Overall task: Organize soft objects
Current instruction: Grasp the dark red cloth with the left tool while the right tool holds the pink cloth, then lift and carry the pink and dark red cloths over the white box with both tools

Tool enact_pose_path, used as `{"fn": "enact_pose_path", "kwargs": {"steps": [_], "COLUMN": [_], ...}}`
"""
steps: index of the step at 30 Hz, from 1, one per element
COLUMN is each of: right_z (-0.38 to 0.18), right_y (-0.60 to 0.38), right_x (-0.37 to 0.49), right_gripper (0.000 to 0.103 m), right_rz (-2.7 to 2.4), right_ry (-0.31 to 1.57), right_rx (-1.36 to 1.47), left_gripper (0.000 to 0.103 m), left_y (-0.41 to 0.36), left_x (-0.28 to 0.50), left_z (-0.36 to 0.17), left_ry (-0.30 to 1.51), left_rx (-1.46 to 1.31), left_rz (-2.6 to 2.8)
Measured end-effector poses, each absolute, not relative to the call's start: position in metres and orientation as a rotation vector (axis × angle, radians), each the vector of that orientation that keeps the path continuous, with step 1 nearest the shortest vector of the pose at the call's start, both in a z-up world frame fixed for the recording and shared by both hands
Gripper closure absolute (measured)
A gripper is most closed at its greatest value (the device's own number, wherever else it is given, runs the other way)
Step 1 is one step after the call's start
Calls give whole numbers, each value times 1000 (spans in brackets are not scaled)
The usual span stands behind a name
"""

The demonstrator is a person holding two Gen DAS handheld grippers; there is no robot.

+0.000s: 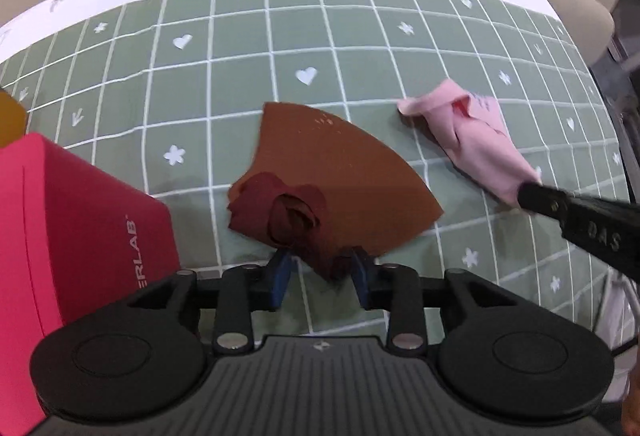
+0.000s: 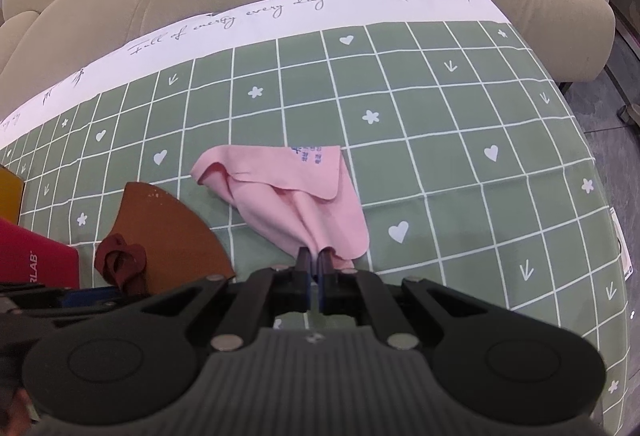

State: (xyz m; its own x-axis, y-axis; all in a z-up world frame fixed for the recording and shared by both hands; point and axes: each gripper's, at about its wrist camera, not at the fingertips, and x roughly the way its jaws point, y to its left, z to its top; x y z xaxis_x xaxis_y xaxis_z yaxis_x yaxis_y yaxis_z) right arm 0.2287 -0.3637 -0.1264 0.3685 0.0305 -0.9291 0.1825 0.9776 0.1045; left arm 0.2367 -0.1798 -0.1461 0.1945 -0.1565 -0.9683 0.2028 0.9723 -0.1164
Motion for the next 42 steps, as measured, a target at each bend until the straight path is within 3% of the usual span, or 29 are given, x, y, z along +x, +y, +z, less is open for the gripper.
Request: {"fn": "enact_pose_path", "kwargs": {"steps": [3,6,9,12,21,27,34,42], "right_z": [-126,-127,-126,-126,-113,-89,-32,50], "right_y": [-363,-362,-362,-363,-357,-348,-326,-272], "right_x": [229,228,227,227,227,226,217,209], "right_gripper": [103,103,103,103,103,103,103,103], "right_rz": [-91,-92,-92,-96,-60,-39,-43,-16], "right_ry": [1189,1191,1188,1186,1160,1145,1090,1002], "right_rx": [199,199,200,201,167,200,187,106], "left_gripper": [49,50,81,101,102,102,102,102], "left_y": [-179,-179,-177,-176,-168,-169,-174,-113], "left_x": [245,255,256,254,238,226,216,213], "left_z": [-146,-153,-152,-152,-140,-97,-48,18], "left_ry": [1302,1292,1261,1231,1221,1183,1156,1087], "left_rx": [31,34,-5,26,-60,-49,56,-19], "left_rz": [-210,-179,-157,-140,-210,-277,-345,-339]}}
